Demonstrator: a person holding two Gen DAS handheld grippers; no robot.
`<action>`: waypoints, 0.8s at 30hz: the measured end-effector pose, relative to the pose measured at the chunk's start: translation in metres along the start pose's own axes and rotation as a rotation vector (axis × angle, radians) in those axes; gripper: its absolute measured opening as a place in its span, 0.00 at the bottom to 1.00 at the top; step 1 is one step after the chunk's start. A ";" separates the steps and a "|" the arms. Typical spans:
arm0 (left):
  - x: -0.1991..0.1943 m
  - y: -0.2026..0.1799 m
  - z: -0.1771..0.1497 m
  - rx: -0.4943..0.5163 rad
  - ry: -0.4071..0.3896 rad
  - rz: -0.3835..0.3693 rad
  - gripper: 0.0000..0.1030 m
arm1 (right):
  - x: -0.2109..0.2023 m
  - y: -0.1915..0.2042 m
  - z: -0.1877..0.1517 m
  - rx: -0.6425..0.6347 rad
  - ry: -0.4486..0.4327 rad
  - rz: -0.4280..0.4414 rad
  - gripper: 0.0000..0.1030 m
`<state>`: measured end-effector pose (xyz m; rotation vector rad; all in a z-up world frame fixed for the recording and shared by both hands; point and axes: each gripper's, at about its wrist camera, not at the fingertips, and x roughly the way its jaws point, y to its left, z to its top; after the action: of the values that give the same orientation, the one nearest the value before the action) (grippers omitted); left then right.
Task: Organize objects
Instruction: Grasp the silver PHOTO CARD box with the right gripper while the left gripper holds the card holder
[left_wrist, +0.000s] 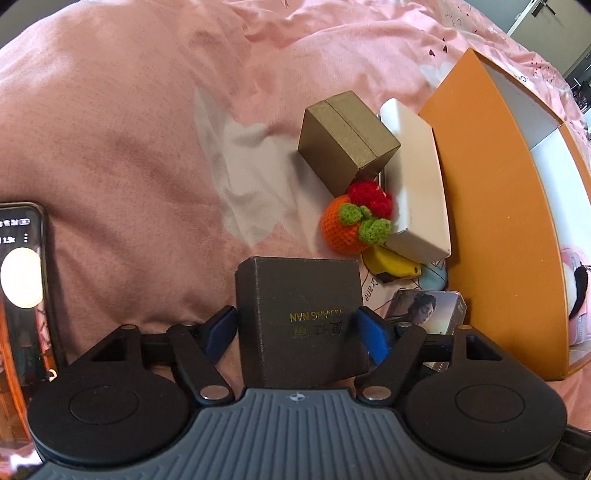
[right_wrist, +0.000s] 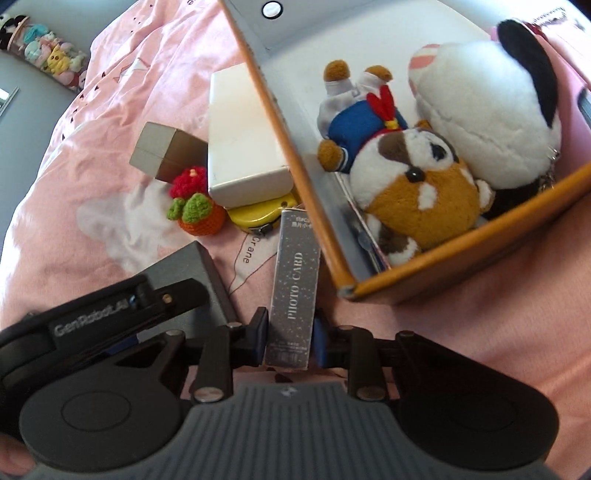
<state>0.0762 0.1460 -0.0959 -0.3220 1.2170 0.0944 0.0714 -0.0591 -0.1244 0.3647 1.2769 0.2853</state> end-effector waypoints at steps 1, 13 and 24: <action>0.003 0.000 0.001 -0.004 0.003 -0.004 0.85 | 0.001 -0.002 0.000 0.004 0.005 0.000 0.28; -0.011 0.001 -0.003 -0.039 -0.049 -0.121 0.75 | -0.004 -0.006 0.002 -0.001 -0.002 0.033 0.26; -0.016 -0.009 -0.008 -0.055 -0.037 -0.213 0.46 | -0.003 -0.006 0.002 -0.018 -0.002 0.033 0.26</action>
<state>0.0658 0.1367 -0.0818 -0.4939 1.1384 -0.0502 0.0723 -0.0658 -0.1240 0.3703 1.2666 0.3241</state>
